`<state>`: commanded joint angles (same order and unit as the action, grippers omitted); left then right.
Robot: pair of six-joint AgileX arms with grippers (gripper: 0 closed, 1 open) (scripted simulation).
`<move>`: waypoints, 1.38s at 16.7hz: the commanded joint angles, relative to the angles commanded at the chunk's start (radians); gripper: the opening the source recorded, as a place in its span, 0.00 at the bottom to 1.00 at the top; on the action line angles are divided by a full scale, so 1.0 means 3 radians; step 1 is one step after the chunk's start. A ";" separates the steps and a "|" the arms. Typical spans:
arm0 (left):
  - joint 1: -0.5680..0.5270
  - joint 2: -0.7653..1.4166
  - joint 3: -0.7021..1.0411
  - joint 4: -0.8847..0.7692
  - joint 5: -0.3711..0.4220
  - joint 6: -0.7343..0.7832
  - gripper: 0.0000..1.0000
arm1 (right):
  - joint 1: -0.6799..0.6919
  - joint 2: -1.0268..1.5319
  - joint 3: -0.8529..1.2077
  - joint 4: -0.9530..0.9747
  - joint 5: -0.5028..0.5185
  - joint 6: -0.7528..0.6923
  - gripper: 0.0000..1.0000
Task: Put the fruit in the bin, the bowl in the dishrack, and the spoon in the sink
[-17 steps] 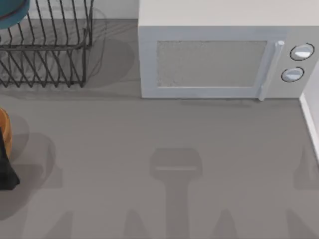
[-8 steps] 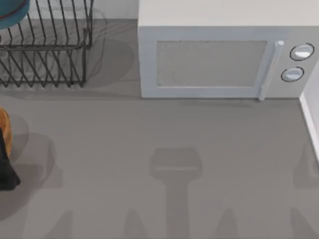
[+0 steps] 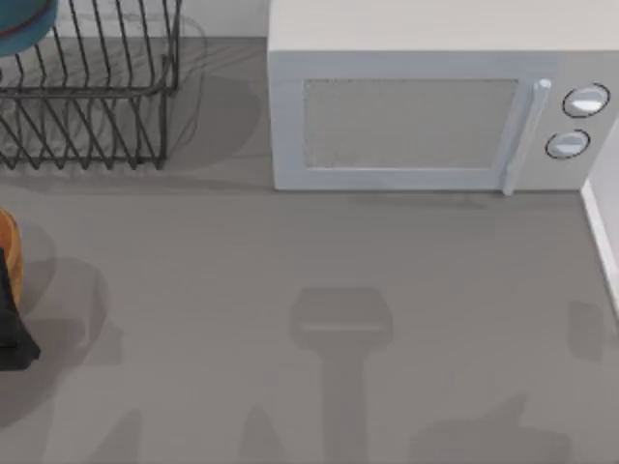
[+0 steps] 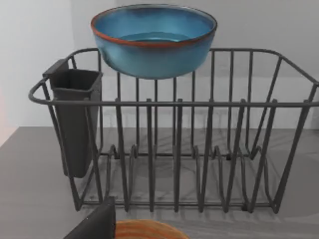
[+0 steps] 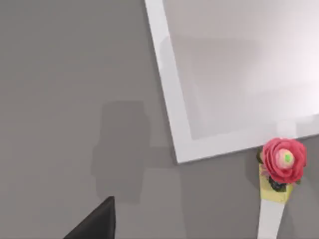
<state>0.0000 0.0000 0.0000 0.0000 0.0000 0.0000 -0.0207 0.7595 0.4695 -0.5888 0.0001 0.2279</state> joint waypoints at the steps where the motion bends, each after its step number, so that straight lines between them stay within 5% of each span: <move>1: 0.0000 0.0000 0.0000 0.0000 0.0000 0.0000 1.00 | -0.0007 0.0299 0.0166 -0.0219 0.0000 0.0082 1.00; 11: 0.0000 0.0000 0.0000 0.0000 0.0000 0.0000 1.00 | -0.0053 0.2024 0.1302 -0.1556 0.0007 0.0606 1.00; 18: 0.0000 0.0000 0.0000 0.0000 0.0000 0.0000 1.00 | -0.0043 0.2053 0.1272 -0.1512 0.0007 0.0611 1.00; 23: 0.0000 0.0000 0.0000 0.0000 0.0000 0.0000 1.00 | -0.0047 0.2372 0.0916 -0.0828 0.0007 0.0624 1.00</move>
<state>0.0000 0.0000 0.0000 0.0000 0.0000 0.0000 -0.0348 1.4712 0.7442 -0.8372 0.0021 0.4150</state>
